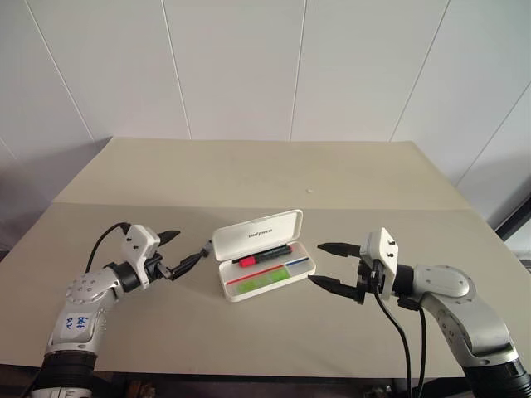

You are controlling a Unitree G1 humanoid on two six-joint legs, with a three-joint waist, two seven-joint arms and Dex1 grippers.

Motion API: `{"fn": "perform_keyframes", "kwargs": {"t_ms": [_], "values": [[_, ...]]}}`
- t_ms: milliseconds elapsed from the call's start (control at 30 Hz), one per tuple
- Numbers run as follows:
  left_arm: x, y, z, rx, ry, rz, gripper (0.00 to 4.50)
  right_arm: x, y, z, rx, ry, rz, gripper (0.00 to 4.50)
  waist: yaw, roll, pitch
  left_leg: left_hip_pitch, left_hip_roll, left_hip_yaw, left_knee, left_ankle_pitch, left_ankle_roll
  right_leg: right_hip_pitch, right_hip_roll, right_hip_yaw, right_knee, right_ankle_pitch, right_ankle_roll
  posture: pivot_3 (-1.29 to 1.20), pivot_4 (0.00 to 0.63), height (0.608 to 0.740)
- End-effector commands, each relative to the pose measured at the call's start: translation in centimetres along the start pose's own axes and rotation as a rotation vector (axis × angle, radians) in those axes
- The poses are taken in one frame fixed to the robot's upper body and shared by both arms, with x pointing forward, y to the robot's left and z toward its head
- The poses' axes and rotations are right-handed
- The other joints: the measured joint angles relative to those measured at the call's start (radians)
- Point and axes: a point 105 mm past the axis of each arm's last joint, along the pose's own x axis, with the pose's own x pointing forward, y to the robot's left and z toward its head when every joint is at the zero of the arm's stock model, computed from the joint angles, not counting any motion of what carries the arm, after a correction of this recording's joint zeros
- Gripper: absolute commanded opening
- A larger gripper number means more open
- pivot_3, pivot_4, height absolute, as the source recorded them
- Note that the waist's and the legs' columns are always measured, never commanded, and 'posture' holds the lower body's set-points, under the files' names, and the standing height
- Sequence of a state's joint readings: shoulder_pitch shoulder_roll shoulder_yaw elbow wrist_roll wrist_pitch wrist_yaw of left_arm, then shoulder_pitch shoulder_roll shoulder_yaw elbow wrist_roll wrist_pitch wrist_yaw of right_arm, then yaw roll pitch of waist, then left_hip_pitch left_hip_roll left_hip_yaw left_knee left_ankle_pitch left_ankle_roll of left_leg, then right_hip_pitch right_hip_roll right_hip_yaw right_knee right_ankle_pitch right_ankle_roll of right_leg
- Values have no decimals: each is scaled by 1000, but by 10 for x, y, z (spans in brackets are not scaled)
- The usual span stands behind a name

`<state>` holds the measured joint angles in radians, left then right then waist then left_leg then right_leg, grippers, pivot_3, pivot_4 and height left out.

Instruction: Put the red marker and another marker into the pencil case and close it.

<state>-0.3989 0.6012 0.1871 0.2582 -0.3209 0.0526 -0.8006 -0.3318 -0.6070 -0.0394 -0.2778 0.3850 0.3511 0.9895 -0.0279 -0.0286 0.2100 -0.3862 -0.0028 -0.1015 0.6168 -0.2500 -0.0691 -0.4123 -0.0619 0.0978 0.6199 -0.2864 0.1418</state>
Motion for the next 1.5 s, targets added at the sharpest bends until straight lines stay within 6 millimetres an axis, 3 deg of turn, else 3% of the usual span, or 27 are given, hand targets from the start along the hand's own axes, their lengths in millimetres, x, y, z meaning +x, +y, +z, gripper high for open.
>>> {"fn": "perform_keyframes", "kwargs": {"t_ms": [33, 400, 667, 1200, 1333, 1500], "values": [[11, 3, 5, 12, -12, -37, 4500, -1, 1, 15, -46, -45, -3, 4484, 0, 0, 0, 0, 0, 0, 0, 0, 0, 0, 0, 0, 0, 0, 0, 0, 150, 740], [39, -1, -5, -78, 28, -141, 4500, -6, 1, 12, -38, -36, -29, 4484, 0, 0, 0, 0, 0, 0, 0, 0, 0, 0, 0, 0, 0, 0, 0, 0, 150, 740], [43, 5, -21, -74, 127, -129, 4500, -12, 3, 10, -35, -28, -59, 4484, -1, 0, 0, 0, -1, 0, 1, 0, 0, 0, 0, 0, 1, 0, 1, 0, 150, 740], [63, 16, -34, -93, 215, -78, 4500, -12, 1, 10, -36, -29, -77, 4484, 0, -1, 0, -1, -1, 0, 5, 0, 0, 1, 0, 0, 2, 1, 2, 0, 150, 740], [67, 15, -36, -112, 233, -81, 3594, -12, 0, 11, -39, -26, -79, 4500, 1, -1, 0, -1, -1, 0, 6, 0, 0, 2, 0, 0, 2, 1, 2, 0, 150, 740], [69, 17, -34, -116, 227, -83, 1917, -13, -1, 11, -40, -27, -86, 4500, 1, -1, 0, -1, -1, -1, 6, 0, 1, 2, 0, 0, 2, 1, 3, 0, 150, 740]]}}
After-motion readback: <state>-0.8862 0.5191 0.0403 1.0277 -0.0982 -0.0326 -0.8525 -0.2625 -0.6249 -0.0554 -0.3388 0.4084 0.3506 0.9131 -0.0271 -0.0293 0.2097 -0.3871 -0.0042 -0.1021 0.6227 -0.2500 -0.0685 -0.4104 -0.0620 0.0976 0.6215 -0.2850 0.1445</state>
